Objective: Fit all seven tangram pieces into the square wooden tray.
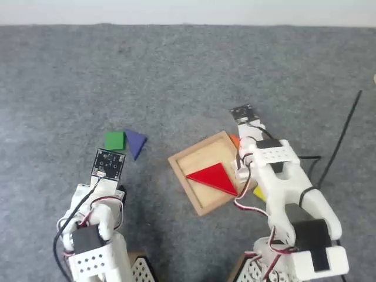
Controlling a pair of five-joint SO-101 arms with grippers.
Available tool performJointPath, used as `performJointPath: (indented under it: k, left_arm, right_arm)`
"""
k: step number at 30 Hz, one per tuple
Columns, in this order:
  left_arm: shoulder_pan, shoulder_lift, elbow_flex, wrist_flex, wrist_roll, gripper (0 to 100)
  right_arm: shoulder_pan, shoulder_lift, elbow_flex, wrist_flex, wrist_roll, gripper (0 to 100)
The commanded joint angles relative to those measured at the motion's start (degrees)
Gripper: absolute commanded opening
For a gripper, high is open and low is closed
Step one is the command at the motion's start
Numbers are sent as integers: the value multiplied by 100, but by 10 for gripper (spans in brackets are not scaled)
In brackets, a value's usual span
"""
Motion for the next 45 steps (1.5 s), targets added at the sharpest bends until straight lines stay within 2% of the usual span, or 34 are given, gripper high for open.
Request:
performJointPath:
  k: [1,5,10,21,23,26,28,33,40,45]
  left_arm:
    - [-35,-105,-57,35,-26,193]
    - [-35,-105,-57,35,-26,193]
    - [-35,-105,-57,35,-26,193]
    - [-35,-105,-57,35,-26,193]
    - [-35,-105,-57,35,-26,193]
    - [-35,-105,-57,35,-26,193]
    - [-35,-105,-57,35,-26,193]
    - [-35,-105,-57,35,-26,193]
    - [-35,-105,-57,35,-26,193]
    - [-35,-105,-57,35,-26,193]
  right_arm:
    - [-233,-66,-123,268,105,191]
    - [-338,-66,-281,708,431,191]
    - [-919,-66,-264,1033,765,191]
    - [-2202,-66,-985,1288,422,191]
    - [-2149,-66,-976,1279,413,191]
    - [-1631,-66,-879,980,202,191]
    - [-1358,-66,-721,585,149,191]
    - [-1305,-699,141,-611,-18,191]
    - [-1314,-3574,1495,-655,70,193]
    - [-1332,-3547,1679,-593,246,194]
